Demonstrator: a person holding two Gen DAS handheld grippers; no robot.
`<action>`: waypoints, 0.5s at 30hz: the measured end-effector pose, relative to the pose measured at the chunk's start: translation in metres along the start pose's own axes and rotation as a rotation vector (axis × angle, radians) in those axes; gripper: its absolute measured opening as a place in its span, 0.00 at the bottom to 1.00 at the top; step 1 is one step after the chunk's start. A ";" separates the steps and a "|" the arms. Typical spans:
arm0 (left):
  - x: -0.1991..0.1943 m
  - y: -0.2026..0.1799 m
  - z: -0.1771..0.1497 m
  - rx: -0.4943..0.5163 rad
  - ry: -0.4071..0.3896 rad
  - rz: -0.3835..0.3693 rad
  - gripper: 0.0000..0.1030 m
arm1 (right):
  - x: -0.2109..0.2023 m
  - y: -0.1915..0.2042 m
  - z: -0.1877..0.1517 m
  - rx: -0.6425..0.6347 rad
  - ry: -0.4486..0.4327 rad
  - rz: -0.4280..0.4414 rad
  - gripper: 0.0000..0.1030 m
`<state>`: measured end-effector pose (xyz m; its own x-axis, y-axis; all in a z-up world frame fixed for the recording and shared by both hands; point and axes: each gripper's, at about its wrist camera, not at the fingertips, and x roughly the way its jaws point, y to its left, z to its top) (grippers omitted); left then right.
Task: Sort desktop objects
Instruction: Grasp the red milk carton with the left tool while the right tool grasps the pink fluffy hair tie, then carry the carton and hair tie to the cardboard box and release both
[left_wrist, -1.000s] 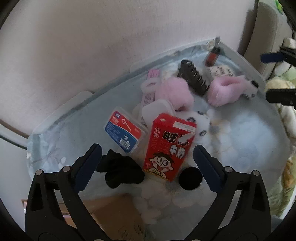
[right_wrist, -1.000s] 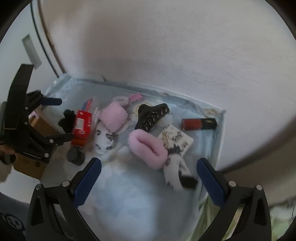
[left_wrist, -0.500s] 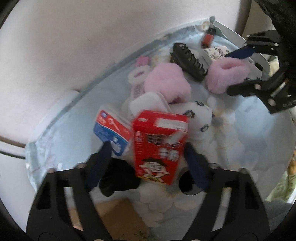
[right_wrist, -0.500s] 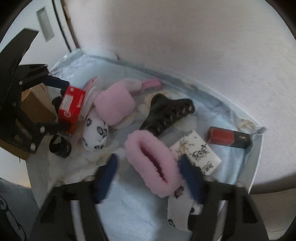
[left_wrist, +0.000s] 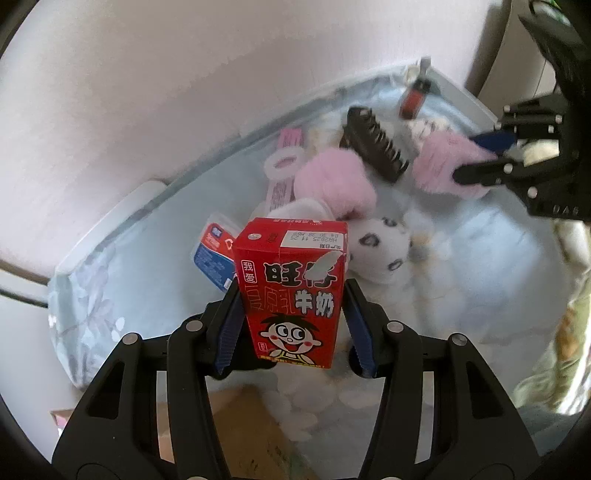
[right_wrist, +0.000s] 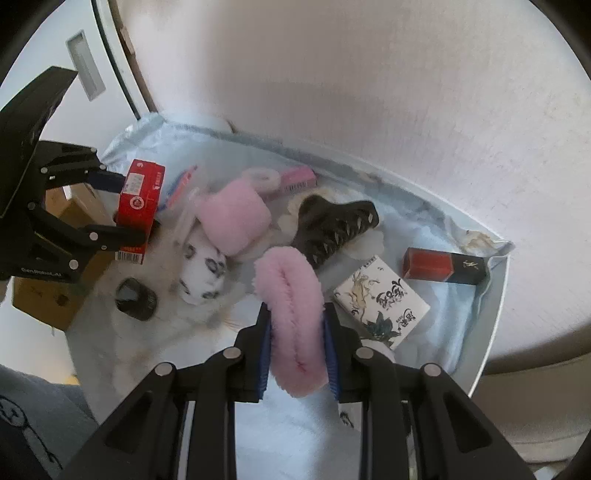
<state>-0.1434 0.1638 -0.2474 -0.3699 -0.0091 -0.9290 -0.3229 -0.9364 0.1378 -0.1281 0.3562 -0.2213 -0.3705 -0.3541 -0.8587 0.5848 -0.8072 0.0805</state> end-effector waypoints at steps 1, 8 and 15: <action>-0.007 0.002 0.000 -0.011 -0.010 -0.008 0.48 | -0.006 0.002 0.001 0.004 -0.005 -0.003 0.23; -0.065 0.020 -0.001 -0.062 -0.083 -0.035 0.48 | -0.054 0.021 0.019 0.031 -0.028 -0.013 0.23; -0.136 0.060 -0.025 -0.161 -0.165 -0.019 0.48 | -0.099 0.059 0.058 0.027 -0.078 -0.042 0.23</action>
<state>-0.0907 0.0997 -0.1211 -0.5069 0.0540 -0.8603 -0.1930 -0.9798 0.0522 -0.0990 0.3164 -0.1017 -0.4499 -0.3540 -0.8199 0.5484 -0.8341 0.0592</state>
